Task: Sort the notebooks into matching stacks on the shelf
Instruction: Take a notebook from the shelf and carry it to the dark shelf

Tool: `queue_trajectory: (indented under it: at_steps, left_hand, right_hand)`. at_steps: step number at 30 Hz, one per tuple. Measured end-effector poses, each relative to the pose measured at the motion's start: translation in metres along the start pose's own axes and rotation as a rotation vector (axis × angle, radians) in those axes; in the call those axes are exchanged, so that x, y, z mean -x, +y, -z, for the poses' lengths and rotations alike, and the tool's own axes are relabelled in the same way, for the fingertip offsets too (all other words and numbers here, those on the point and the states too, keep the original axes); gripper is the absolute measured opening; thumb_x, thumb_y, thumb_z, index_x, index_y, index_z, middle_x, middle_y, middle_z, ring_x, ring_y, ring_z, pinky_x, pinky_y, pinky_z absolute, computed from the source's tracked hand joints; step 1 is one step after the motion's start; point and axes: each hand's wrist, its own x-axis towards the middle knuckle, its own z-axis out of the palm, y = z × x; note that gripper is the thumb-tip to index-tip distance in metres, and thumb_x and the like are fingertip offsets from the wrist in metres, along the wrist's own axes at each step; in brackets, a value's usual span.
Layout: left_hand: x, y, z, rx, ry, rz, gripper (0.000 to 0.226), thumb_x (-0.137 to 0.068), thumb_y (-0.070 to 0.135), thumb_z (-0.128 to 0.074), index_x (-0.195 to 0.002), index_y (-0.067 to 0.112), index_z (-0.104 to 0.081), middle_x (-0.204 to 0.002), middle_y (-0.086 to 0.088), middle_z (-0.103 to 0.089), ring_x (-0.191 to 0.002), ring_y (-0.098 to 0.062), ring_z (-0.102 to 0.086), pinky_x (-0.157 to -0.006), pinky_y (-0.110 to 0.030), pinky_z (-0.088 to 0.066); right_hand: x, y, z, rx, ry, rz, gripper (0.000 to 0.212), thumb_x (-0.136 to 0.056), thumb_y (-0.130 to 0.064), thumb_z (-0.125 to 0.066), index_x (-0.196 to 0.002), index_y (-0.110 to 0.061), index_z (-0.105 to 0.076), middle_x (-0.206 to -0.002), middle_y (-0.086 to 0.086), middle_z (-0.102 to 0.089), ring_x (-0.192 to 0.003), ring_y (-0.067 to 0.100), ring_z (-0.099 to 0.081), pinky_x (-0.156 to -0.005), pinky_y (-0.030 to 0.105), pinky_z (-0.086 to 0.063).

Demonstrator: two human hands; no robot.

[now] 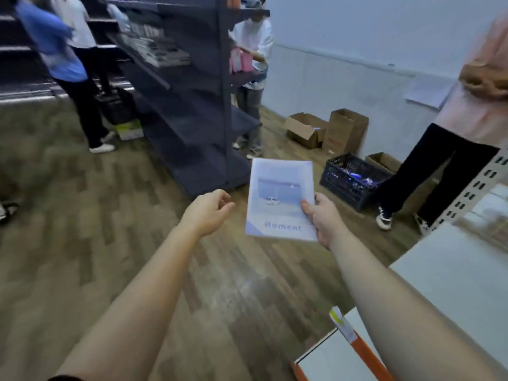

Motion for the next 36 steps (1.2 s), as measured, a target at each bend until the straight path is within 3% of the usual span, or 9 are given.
queue_trajectory:
  at_steps: [5,9,14,17,21,36]
  left_hand:
    - [0.005,-0.081,0.045,-0.272,0.065,0.123,0.035,-0.094,0.040,-0.048,-0.123,0.021,-0.054,-0.122,-0.002,-0.060,-0.111,-0.024,-0.056,-0.088,-0.040,-0.047]
    - [0.008,-0.134,0.070,-0.355,0.099,0.240,0.037,-0.095,0.040,-0.046,-0.127,0.022,-0.051,-0.128,-0.003,-0.057,-0.117,-0.024,-0.053,-0.094,-0.042,-0.043]
    - [-0.009,-0.193,0.097,-0.489,0.113,0.357,0.039,-0.095,0.041,-0.045,-0.130,0.023,-0.050,-0.127,-0.004,-0.057,-0.117,-0.026,-0.053,-0.092,-0.040,-0.040]
    - [-0.036,-0.223,0.115,-0.522,0.144,0.400,0.039,-0.095,0.041,-0.045,-0.129,0.023,-0.051,-0.125,-0.005,-0.057,-0.116,-0.027,-0.053,-0.091,-0.040,-0.039]
    - [-0.088,-0.256,0.140,-0.534,0.173,0.432,0.039,-0.094,0.041,-0.047,-0.127,0.022,-0.052,-0.124,-0.006,-0.058,-0.117,-0.028,-0.053,-0.092,-0.042,-0.039]
    - [-0.246,-0.397,0.186,-0.490,0.168,0.588,0.040,-0.094,0.043,-0.047,-0.128,0.023,-0.053,-0.126,-0.007,-0.057,-0.117,-0.029,-0.053,-0.093,-0.043,-0.038]
  right_hand:
    - [-0.028,0.018,-0.093,0.049,-0.131,-0.070,0.019,-0.096,0.000,-0.051,-0.115,-0.003,-0.051,-0.108,0.020,-0.063,-0.079,0.030,-0.065,-0.071,0.045,-0.056]
    - [-0.055,0.035,-0.162,0.114,-0.245,-0.092,0.021,-0.097,-0.002,-0.051,-0.117,-0.002,-0.053,-0.117,0.024,-0.063,-0.100,0.039,-0.064,-0.089,0.059,-0.051]
    - [-0.105,0.052,-0.245,0.161,-0.368,-0.099,0.009,-0.097,-0.007,-0.052,-0.101,-0.012,-0.058,-0.112,0.017,-0.067,-0.092,0.034,-0.068,-0.082,0.054,-0.056]
    - [-0.146,0.056,-0.291,0.213,-0.415,-0.065,0.009,-0.097,-0.016,-0.050,-0.098,-0.018,-0.059,-0.112,0.011,-0.069,-0.090,0.027,-0.069,-0.079,0.047,-0.058]
    - [-0.207,0.050,-0.348,0.280,-0.453,-0.017,0.019,-0.096,-0.025,-0.048,-0.110,-0.017,-0.059,-0.110,0.005,-0.069,-0.096,0.026,-0.069,-0.085,0.049,-0.057]
    - [-0.383,0.065,-0.518,0.412,-0.528,-0.092,0.018,-0.096,-0.025,-0.047,-0.110,-0.020,-0.059,-0.109,0.002,-0.068,-0.097,0.025,-0.067,-0.090,0.048,-0.055]
